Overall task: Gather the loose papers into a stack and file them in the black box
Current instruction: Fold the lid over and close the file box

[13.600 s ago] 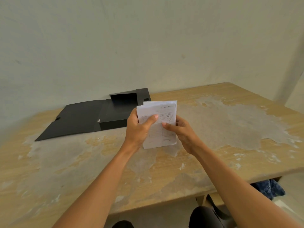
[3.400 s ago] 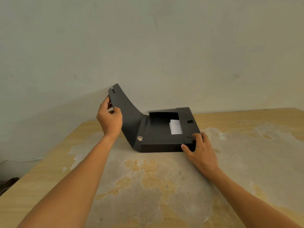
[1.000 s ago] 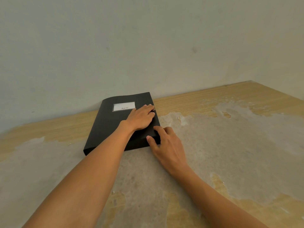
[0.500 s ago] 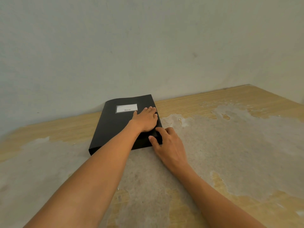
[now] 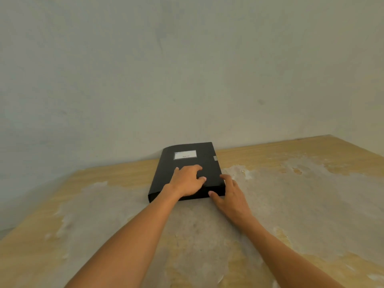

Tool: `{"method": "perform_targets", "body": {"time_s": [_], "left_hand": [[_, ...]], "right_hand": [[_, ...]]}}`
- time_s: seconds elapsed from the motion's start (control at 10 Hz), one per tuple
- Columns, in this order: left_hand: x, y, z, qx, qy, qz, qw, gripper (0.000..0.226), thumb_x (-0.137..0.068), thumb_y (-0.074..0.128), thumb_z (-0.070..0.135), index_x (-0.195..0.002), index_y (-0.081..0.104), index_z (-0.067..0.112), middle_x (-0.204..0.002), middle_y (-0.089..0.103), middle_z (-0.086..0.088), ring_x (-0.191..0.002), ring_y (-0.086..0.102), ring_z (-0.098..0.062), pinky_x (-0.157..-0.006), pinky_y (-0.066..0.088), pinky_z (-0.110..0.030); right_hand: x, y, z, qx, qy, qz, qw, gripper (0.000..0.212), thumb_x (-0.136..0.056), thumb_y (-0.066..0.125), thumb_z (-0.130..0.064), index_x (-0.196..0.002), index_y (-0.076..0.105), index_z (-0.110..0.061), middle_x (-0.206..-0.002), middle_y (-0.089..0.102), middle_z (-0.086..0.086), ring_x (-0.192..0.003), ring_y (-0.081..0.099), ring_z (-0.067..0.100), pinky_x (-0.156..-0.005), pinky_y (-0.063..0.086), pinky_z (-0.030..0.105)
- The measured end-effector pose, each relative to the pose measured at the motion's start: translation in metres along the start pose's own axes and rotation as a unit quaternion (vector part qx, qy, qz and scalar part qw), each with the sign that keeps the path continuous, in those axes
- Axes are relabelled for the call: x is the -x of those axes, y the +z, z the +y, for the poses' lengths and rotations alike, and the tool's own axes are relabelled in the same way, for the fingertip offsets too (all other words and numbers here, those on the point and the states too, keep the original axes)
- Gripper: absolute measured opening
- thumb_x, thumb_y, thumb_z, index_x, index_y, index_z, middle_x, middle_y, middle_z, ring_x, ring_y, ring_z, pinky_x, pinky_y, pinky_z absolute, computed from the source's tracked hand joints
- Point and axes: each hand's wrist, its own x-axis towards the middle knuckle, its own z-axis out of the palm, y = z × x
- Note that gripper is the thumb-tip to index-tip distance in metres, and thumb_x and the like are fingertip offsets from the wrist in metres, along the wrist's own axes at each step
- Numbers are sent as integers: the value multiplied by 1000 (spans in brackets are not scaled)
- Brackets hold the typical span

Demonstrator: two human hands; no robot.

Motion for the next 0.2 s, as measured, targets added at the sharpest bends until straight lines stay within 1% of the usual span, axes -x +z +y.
{"method": "perform_targets", "body": {"time_s": [0.1, 0.2], "left_hand": [[26, -16, -6, 78, -23, 11, 997, 52, -91, 54, 38, -139, 45, 21, -140, 52, -4, -128, 50, -22, -108, 38, -42], [47, -36, -7, 121, -29, 43, 991, 52, -90, 57, 39, -138, 47, 22, -138, 54, -2, -124, 53, -20, -103, 43, -38]], "right_hand": [[3, -10, -3, -8, 2, -51, 999, 67, -86, 65, -37, -141, 29, -22, -145, 40, 8, -129, 43, 23, -101, 39, 33], [8, -32, -20, 10, -31, -70, 997, 67, -86, 64, -38, -141, 29, -23, -147, 39, 5, -132, 42, 21, -102, 39, 34]]}}
